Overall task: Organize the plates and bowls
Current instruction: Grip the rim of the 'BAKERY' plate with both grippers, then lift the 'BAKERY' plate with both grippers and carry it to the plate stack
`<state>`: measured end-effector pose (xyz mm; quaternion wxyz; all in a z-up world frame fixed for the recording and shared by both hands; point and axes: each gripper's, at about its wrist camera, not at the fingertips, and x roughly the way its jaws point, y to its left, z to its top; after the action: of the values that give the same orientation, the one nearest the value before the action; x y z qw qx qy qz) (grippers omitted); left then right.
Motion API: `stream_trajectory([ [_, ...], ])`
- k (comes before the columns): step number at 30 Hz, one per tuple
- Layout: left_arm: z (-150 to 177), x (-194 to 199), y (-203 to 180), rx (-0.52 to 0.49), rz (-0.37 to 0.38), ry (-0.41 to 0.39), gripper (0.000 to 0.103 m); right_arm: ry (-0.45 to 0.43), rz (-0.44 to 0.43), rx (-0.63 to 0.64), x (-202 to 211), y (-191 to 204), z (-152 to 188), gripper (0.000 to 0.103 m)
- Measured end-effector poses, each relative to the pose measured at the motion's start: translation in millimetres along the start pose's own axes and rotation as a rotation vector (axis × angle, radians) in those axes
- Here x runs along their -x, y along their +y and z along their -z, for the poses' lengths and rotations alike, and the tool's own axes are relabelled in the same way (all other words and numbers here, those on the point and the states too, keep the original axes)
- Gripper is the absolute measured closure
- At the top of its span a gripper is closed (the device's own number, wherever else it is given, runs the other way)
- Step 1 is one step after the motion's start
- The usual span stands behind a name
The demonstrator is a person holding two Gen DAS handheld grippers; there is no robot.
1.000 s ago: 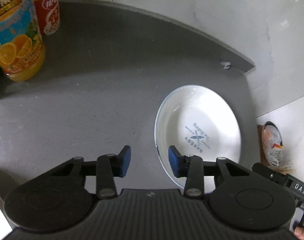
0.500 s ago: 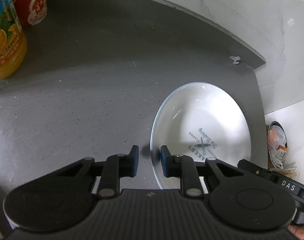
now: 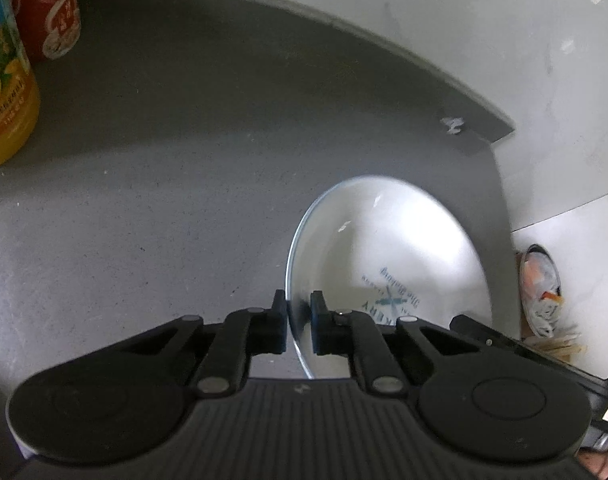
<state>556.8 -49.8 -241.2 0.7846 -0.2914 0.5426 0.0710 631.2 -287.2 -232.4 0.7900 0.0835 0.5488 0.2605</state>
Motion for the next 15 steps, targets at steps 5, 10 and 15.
stream_trajectory([
  [5, -0.8, 19.7, -3.9, -0.007, 0.031, -0.033, 0.097, -0.034, 0.015, 0.007, 19.2, 6.6, -0.8, 0.092],
  [10, -0.9, 42.2, -4.0, -0.01, 0.076, -0.069, 0.097, -0.088, 0.023, 0.022, 41.2, 23.2, -1.7, 0.092],
  [15, 2.9, 67.8, -0.1, 0.0, 0.12, -0.092, 0.097, -0.136, 0.04, 0.046, 65.2, 46.4, -0.2, 0.092],
])
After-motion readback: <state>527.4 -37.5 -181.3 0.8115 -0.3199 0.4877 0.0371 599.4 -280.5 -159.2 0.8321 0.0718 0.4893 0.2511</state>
